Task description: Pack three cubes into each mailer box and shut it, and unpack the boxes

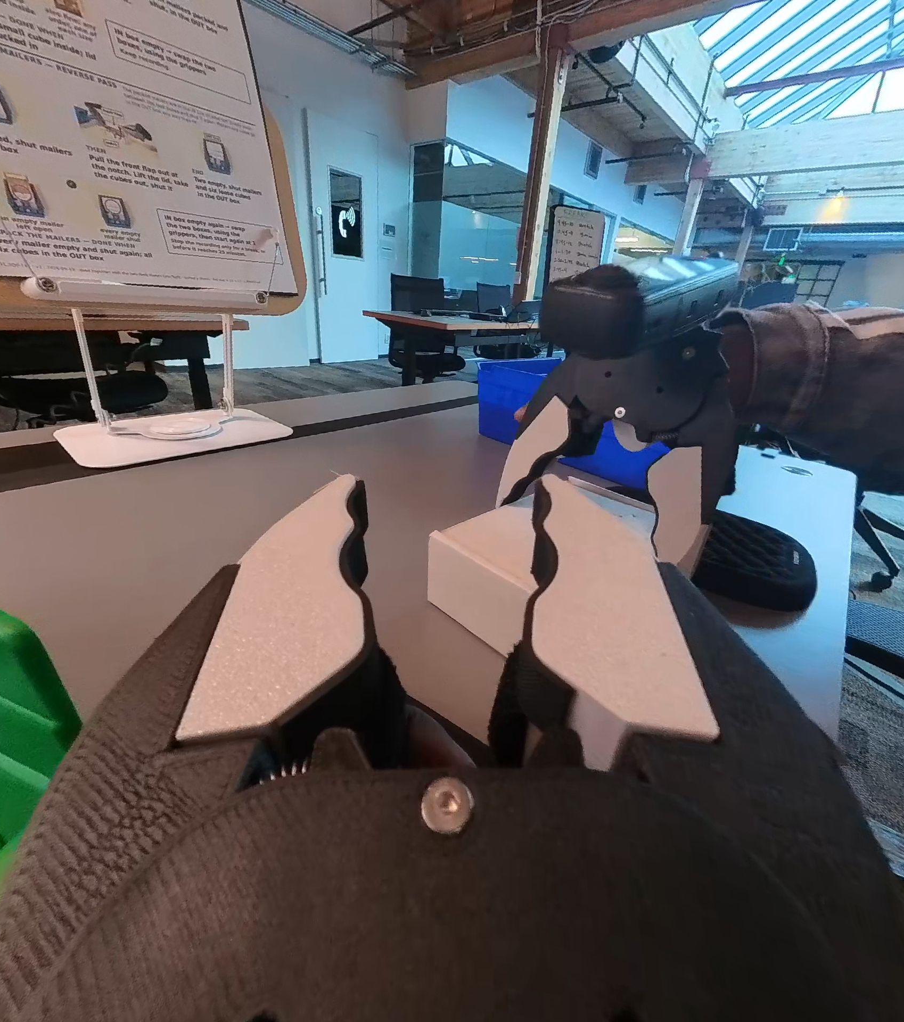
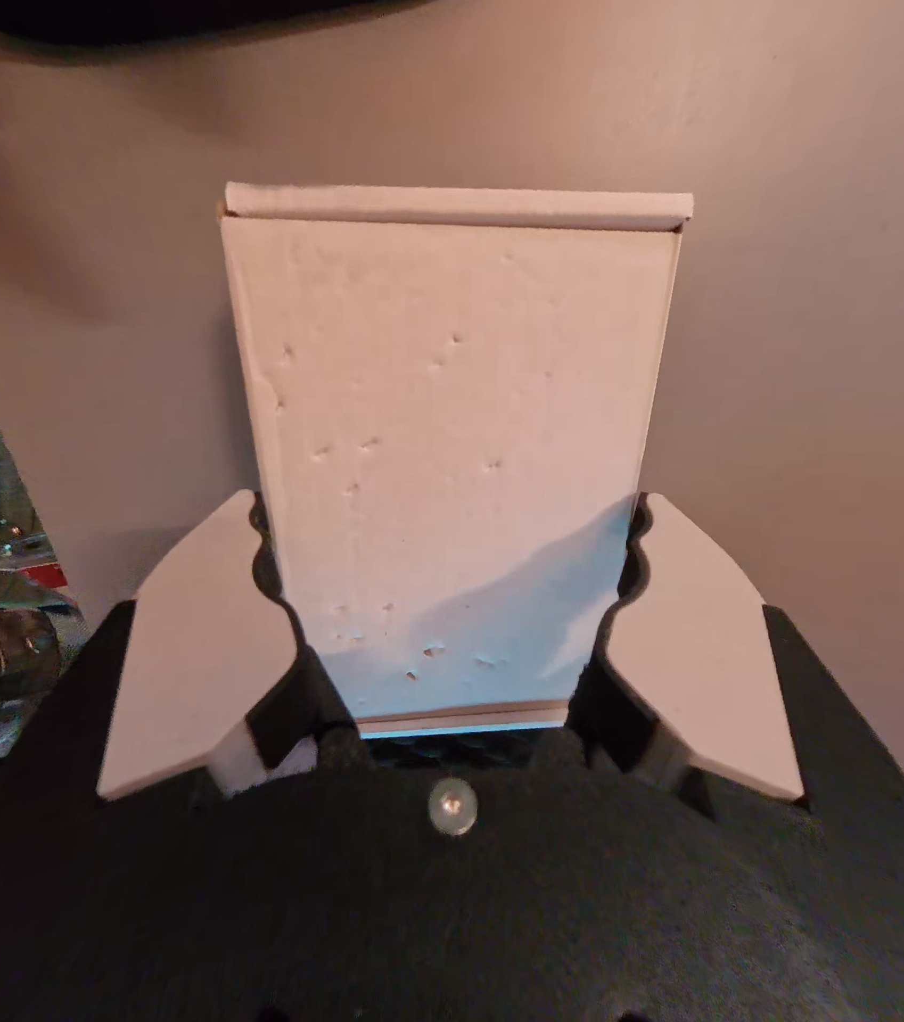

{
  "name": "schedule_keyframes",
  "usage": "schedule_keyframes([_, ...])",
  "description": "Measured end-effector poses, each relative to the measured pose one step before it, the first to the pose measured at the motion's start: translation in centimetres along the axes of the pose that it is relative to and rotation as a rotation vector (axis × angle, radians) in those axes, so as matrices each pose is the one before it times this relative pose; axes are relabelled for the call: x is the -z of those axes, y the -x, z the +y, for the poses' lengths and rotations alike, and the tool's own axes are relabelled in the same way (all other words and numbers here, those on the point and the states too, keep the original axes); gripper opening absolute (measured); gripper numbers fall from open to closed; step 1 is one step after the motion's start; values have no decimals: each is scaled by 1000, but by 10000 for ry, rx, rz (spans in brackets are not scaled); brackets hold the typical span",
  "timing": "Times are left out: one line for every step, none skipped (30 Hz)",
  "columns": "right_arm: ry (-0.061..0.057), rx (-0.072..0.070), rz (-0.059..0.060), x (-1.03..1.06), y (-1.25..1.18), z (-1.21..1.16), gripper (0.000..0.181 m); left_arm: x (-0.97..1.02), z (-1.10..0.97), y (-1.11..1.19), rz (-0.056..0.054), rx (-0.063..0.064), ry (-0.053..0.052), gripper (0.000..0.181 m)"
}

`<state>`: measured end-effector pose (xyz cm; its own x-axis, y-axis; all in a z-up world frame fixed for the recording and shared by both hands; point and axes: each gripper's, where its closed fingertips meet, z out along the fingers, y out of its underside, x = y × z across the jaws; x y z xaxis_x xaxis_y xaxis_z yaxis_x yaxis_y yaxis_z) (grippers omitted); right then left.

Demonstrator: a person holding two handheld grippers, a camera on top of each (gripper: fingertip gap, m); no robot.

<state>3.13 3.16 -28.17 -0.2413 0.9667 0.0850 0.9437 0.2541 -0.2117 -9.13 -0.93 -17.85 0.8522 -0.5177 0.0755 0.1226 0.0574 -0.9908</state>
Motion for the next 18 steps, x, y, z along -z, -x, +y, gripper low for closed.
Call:
schedule_keyframes([133, 94, -58, 36, -10, 138, 121, -23, 13, 19, 17, 34, 11, 58])
schedule_keyframes([63, 145, -39, 50, -20, 92, 121, -26, 18, 45, 9, 49, 16, 58])
schedule_keyframes([-43, 88, 24, 134, -125, -41, 121, -27, 31, 41, 13, 55, 26, 58])
schedule_keyframes([-56, 55, -33, 239, -64, -30, 121, -15, 28, -9, 47, 51, 18, 58])
schedule_keyframes([-72, 66, -31, 382, -53, -9, 121, 11, -20, -18, 56, 41, -8, 58])
schedule_keyframes([-100, 83, 57, 538, -149, -13, 121, 2, -31, 30, 27, 45, -15, 58])
schedule_keyframes([-130, 101, 91, 671, -177, 13, 120, -11, -13, 61, 3, 48, -3, 58])
schedule_keyframes([-109, 59, 102, 798, -216, 82, 120, -51, 26, 58, 13, 37, 22, 58])
schedule_keyframes([-90, 68, 163, 941, -322, 197, 120, -82, 40, 32, 44, 6, 52, 58])
schedule_keyframes([-57, 79, 199, 1051, -411, 367, 120, -97, 104, 41, 32, 19, 76, 58])
schedule_keyframes([-19, 68, 215, 1140, -517, 571, 120, -88, 99, 55, 12, 42, 67, 58])
schedule_keyframes([-25, 44, 243, 1194, -647, 739, 120, -57, 66, 34, 19, 33, 44, 58])
schedule_keyframes([46, -44, 238, 1214, -810, 1018, 120, -22, 22, 24, 15, 40, 21, 58])
schedule_keyframes([118, -79, 215, 1199, -911, 1283, 120, 18, -18, 41, -9, 32, -22, 57])
schedule_keyframes([125, -81, 234, 1143, -1046, 1454, 120, 51, -71, 79, -50, 18, -54, 57])
schedule_keyframes([176, -120, 210, 1058, -1110, 1623, 120, 58, -74, 95, -67, 20, -56, 57])
schedule_keyframes([214, -99, 194, 952, -1147, 1760, 120, 31, -49, 107, -69, 26, -38, 57])
schedule_keyframes([236, -98, 229, 816, -1245, 1851, 120, 12, -16, 115, -77, 27, -15, 57])
